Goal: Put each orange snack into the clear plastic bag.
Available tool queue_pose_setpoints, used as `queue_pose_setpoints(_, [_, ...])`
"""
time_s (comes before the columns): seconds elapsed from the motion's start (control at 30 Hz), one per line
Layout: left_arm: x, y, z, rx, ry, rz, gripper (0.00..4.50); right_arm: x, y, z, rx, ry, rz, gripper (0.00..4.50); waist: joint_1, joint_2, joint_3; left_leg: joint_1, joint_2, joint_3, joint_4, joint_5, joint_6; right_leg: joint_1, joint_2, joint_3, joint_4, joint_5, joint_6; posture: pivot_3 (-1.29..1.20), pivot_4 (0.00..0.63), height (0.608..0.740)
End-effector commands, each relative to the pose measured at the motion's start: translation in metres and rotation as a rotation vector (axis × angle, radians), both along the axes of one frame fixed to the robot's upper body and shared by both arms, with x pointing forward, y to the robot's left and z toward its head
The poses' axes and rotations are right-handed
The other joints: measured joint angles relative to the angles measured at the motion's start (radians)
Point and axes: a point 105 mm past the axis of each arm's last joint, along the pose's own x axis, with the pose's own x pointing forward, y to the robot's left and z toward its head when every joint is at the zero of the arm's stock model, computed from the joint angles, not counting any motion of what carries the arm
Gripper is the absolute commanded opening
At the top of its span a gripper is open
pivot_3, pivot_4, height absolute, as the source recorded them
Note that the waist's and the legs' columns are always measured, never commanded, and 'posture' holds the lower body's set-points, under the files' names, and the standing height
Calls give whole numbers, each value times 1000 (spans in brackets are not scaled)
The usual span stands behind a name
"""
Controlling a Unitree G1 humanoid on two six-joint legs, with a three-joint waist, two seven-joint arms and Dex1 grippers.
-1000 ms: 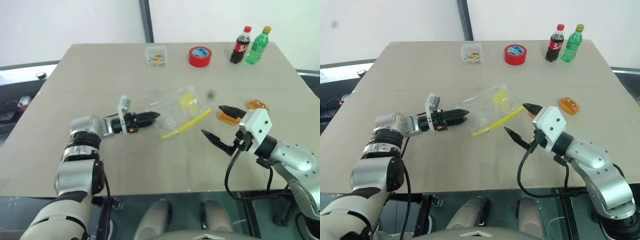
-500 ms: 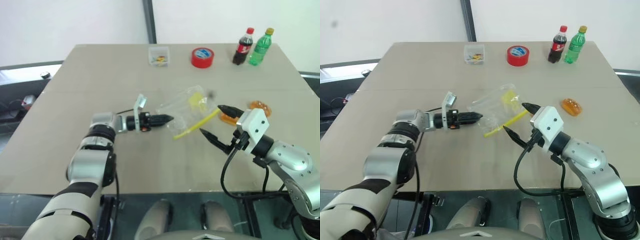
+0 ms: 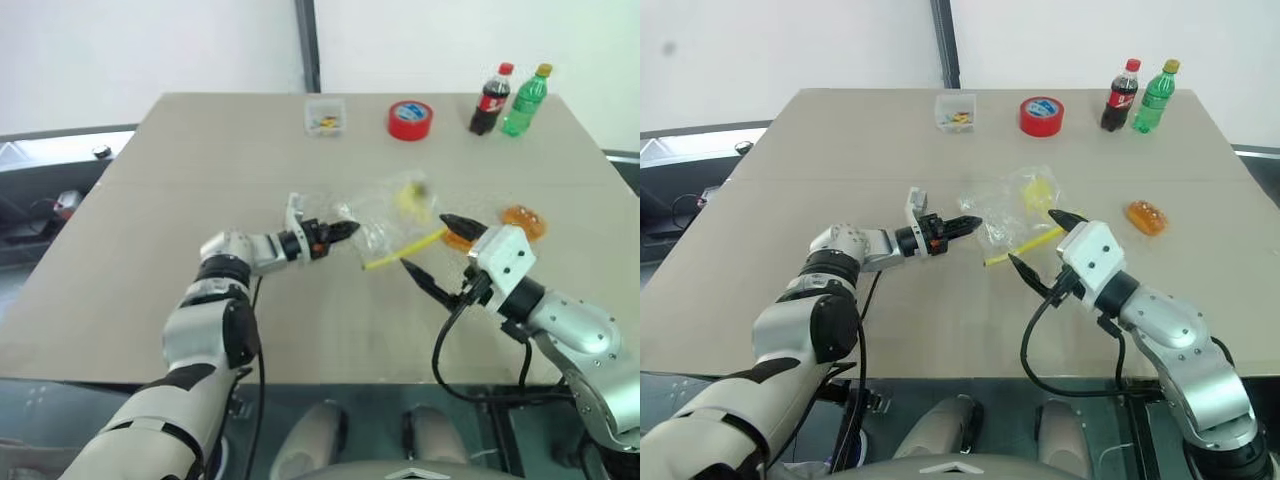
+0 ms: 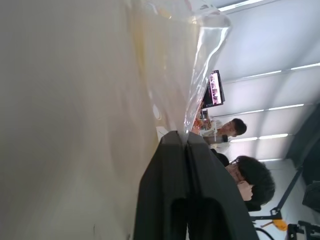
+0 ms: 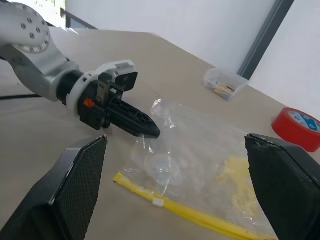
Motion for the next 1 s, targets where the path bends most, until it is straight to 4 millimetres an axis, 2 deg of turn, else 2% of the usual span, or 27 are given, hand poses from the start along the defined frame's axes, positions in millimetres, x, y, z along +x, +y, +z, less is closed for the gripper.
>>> queue_pose_setpoints(0.03, [-11,0,28,-106,24,-65,67,8,3,-6,-110,-81,-32,4500,-10,-3,2,-1,0,0,0,0,0,-3,0,0,0,0,0,0,150,736])
queue_pose_setpoints(0.13, [-18,9,55,-147,1,-88,67,26,-1,-32,-291,-143,-100,4500,-25,-7,4,-7,0,0,0,3,-5,-10,0,1,1,3,-4,0,150,736])
queue_pose_setpoints(0.3, [-21,19,70,-166,-44,-61,67,51,-10,-53,-465,-266,-210,4500,-30,-7,5,-14,1,4,-1,4,-6,-18,1,5,2,3,-5,0,150,736])
queue_pose_setpoints(0.5, [-23,25,76,-176,-63,-32,67,79,-7,-61,-488,-386,-341,4500,-27,-8,5,-16,2,8,-1,4,-7,-24,1,10,4,3,-6,0,150,736])
queue_pose_setpoints(0.7, [-28,30,85,-181,-102,-13,67,100,16,-62,-404,-403,-328,4500,-34,-8,5,-16,2,10,-2,4,-7,-24,1,12,5,4,-6,0,150,736])
queue_pose_setpoints(0.8, [-30,31,87,-183,-111,-4,0,110,18,-60,-357,-389,-340,3700,-42,-8,5,-16,2,10,-1,4,-7,-24,1,12,6,4,-6,0,150,736])
queue_pose_setpoints(1.0, [-33,37,89,-176,-134,52,0,120,19,-46,-278,-402,-352,825,-50,-8,5,-16,2,10,-1,4,-7,-24,1,12,6,4,-6,0,150,736])
